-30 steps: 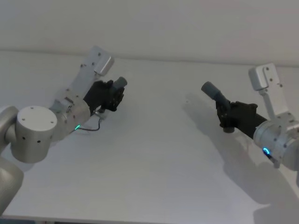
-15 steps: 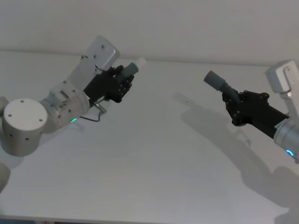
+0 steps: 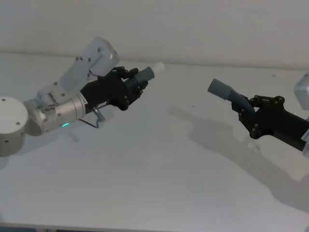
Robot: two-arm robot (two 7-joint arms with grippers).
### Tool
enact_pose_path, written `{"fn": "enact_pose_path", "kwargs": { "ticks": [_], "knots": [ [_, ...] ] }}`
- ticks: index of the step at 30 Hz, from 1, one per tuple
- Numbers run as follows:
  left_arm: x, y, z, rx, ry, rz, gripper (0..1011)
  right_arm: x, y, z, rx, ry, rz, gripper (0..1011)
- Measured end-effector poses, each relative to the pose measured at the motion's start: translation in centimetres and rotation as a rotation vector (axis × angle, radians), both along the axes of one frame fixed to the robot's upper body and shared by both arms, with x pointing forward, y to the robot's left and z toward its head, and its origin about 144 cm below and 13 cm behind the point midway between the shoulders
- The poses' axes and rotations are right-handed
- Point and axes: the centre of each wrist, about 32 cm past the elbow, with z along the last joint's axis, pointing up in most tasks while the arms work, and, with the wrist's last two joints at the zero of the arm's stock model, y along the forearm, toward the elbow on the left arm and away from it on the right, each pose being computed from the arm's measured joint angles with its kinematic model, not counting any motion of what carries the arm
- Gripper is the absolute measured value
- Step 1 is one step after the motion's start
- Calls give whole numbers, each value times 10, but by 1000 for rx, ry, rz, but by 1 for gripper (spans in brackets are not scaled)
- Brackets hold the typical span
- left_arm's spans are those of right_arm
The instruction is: Use both hands to pick up one end of the pipe from the table, align the ends, and insert them.
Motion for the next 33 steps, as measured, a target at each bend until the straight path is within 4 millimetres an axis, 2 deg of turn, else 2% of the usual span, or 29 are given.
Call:
{"fn": "enact_pose_path", "kwargs": {
  "ticks": [9, 19, 33],
  "knots": [
    [-4, 22, 10, 9, 17, -163, 354, 1, -18, 2, -12, -43, 167, 181],
    [-7, 38, 16, 21, 47, -271, 354, 5, -27, 4, -38, -65, 332, 181],
    [-9, 43, 18, 33, 60, -307, 354, 2, -17, 12, -117, -72, 404, 181]
  ]
}}
